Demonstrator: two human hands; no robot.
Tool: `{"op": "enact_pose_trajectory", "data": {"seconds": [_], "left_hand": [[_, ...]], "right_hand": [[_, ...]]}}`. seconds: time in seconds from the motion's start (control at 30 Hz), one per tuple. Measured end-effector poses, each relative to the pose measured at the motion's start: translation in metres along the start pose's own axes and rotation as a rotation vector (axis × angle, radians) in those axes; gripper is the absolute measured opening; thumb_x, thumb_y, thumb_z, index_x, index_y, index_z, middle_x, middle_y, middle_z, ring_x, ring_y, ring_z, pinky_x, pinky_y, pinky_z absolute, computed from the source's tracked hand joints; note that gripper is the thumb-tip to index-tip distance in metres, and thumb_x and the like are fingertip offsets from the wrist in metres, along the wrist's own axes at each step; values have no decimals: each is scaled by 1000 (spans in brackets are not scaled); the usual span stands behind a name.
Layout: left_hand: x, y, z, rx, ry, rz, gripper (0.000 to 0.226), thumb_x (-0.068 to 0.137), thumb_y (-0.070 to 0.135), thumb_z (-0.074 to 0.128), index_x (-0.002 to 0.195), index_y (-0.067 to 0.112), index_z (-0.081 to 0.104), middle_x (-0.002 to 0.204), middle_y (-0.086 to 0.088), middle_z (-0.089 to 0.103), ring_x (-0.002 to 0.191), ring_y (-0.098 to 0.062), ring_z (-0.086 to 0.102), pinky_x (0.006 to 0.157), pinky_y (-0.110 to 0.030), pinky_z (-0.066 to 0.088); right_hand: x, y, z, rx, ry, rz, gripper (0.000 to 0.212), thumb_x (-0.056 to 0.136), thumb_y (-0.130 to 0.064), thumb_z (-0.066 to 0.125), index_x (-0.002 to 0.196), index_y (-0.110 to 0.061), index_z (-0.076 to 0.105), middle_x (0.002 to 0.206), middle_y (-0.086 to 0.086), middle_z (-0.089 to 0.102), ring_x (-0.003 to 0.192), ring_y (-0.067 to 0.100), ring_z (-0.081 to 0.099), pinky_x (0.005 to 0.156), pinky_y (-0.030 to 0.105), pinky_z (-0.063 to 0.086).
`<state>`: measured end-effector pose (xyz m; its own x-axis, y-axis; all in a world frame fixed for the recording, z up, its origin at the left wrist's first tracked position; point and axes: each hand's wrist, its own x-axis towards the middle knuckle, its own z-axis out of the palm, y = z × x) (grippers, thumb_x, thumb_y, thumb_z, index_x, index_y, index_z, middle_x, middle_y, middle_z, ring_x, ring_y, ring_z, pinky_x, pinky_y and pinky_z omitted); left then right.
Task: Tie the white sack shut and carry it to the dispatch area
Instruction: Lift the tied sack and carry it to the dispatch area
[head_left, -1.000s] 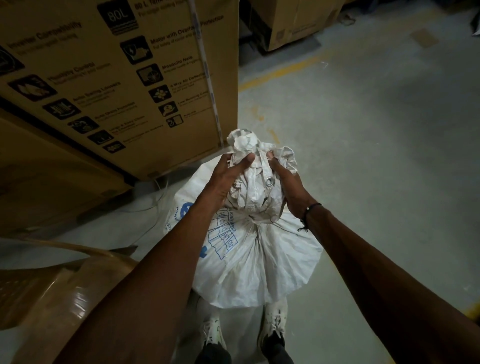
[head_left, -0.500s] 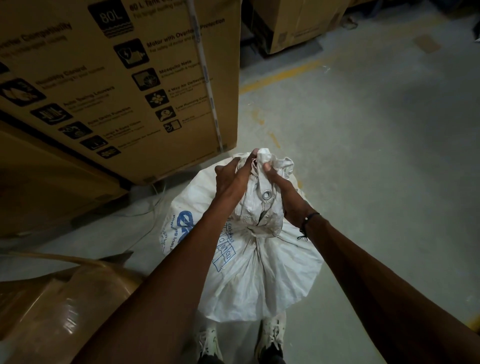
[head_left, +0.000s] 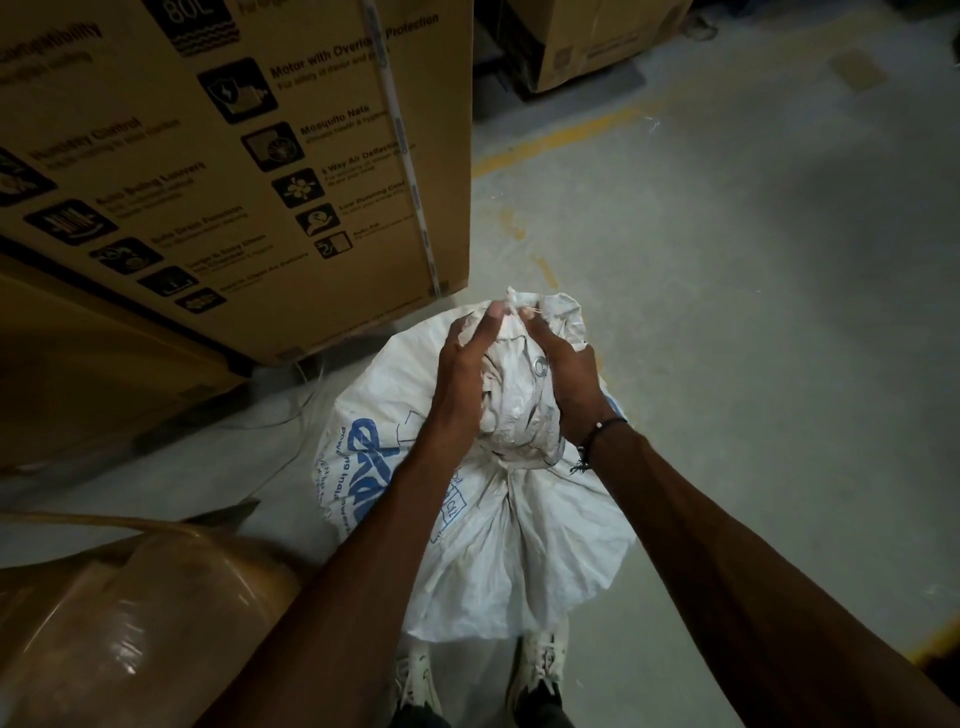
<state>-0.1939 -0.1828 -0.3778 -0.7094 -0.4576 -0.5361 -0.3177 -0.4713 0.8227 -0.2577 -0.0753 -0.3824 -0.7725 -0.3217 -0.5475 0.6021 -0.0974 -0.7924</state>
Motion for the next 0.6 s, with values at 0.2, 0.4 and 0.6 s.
{"op": "enact_pose_trajectory", "data": {"seconds": [0.2, 0.4, 0.6], "left_hand": [[-20, -5, 9, 169, 177, 217, 29, 87, 55, 77, 109, 37, 72, 106, 16, 78, 103, 3, 71, 96, -26, 53], [-2, 11, 13, 312, 220, 171, 51, 82, 74, 71, 109, 31, 73, 107, 13, 77, 106, -6, 71, 102, -39, 57], [-12, 0, 11, 145, 96, 14, 86, 68, 85, 74, 131, 26, 69, 125, -2, 77, 118, -21, 73, 107, -49, 55]], "right_hand": [[-15, -2, 12, -42, 25, 109, 31, 98, -41, 76, 113, -14, 80, 103, 4, 85, 103, 20, 82, 90, 32, 65], [-28, 3, 7, 33, -135, 91, 63, 93, -55, 73, 143, -16, 68, 135, 11, 76, 129, 26, 72, 121, 50, 48], [-26, 11, 8, 57, 39, -79, 39, 105, -30, 69, 138, -10, 72, 132, 10, 78, 127, 25, 73, 115, 47, 55]]}}
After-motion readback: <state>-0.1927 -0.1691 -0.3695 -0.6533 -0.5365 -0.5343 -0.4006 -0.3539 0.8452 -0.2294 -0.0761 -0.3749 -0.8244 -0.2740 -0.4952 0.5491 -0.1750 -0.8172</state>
